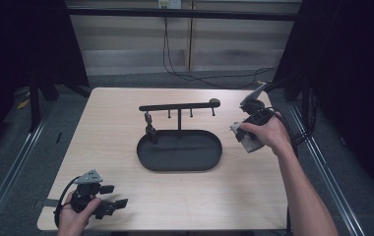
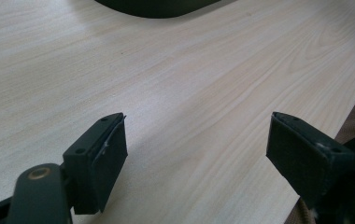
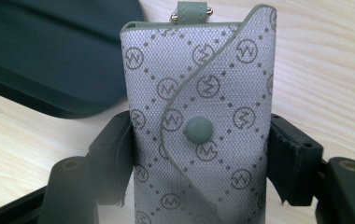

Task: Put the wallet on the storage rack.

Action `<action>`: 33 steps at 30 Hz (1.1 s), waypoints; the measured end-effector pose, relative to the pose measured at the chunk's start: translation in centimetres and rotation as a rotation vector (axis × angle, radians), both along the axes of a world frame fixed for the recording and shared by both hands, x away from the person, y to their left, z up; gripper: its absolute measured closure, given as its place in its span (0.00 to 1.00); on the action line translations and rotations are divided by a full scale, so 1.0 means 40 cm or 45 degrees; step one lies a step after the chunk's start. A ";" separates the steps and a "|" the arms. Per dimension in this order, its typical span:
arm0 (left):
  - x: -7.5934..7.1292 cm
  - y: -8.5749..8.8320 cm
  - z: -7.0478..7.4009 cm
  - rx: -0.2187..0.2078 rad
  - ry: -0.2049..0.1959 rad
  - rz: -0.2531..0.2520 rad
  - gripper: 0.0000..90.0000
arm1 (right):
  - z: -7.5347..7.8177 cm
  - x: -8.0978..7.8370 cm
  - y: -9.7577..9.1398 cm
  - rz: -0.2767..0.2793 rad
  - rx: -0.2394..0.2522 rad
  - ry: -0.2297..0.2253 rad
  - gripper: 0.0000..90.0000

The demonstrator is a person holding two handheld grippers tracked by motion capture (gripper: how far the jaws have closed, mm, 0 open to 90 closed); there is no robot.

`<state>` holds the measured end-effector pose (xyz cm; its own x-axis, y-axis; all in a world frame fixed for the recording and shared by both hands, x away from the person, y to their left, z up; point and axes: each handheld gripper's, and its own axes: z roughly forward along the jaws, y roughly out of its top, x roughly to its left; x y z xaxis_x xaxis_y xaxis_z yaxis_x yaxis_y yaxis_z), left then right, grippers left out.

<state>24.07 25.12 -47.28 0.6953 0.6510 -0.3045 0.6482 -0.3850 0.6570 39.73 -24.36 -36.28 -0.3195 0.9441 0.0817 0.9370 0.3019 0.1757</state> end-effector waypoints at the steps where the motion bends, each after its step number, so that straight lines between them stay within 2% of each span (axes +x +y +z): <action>1: 0.000 0.000 0.000 -0.002 0.001 0.001 0.22 | 0.005 0.000 0.003 0.000 0.012 -0.001 0.36; 4: 0.000 -0.001 0.000 0.002 0.002 -0.001 0.22 | 0.016 0.002 0.016 0.004 0.040 -0.011 0.36; 6: 0.000 -0.001 -0.001 0.001 0.003 0.000 0.22 | 0.021 0.005 0.025 0.011 0.086 -0.011 0.36; 12: 0.001 -0.003 -0.002 0.004 0.014 -0.011 0.22 | 0.020 0.010 0.052 0.022 0.118 -0.016 0.36; 19: 0.000 -0.003 -0.001 0.001 0.004 -0.009 0.23 | 0.013 0.013 0.073 0.029 0.230 -0.025 0.36; 21: 0.000 -0.004 -0.001 0.000 0.002 -0.010 0.22 | 0.008 0.014 0.075 0.030 0.263 -0.032 0.36; 33: 0.000 -0.004 -0.001 0.007 0.001 -0.010 0.22 | -0.029 0.017 0.105 0.028 0.354 -0.066 0.36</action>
